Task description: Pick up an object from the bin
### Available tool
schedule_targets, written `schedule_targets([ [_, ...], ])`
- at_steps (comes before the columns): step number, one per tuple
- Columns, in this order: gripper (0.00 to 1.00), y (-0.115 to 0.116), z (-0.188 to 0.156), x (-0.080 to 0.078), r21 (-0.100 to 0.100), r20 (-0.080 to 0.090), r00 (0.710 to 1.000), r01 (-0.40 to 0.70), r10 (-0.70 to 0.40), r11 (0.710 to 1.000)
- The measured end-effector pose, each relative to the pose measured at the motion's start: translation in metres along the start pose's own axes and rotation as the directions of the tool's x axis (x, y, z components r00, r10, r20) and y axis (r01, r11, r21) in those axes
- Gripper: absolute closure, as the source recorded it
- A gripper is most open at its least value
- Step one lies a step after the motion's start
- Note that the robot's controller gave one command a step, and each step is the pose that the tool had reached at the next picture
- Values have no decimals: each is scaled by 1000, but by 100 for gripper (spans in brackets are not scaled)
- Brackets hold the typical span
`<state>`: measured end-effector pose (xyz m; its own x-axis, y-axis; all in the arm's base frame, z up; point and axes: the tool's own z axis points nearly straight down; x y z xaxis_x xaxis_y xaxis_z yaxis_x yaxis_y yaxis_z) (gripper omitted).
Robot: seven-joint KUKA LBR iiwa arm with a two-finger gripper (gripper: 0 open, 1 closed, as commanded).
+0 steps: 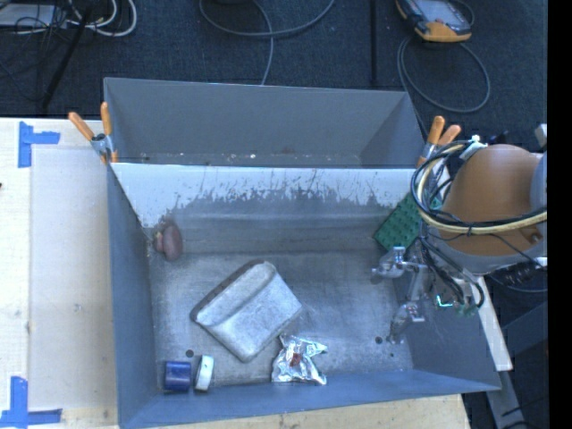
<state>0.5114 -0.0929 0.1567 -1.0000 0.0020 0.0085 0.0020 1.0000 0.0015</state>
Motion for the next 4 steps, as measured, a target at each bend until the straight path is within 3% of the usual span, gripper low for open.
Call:
schedule_targets([
  [1, 0, 94, -4, -12, -2, 8, 997, 80, -80, 997],
  [2, 0, 121, 86, 23, 4, 16, 990, 142, -142, 990],
  [3, 0, 168, 81, 33, 7, 25, 964, 266, -266, 964],
  [4, 0, 198, 83, 31, 15, 25, 896, 444, -444, 896],
])
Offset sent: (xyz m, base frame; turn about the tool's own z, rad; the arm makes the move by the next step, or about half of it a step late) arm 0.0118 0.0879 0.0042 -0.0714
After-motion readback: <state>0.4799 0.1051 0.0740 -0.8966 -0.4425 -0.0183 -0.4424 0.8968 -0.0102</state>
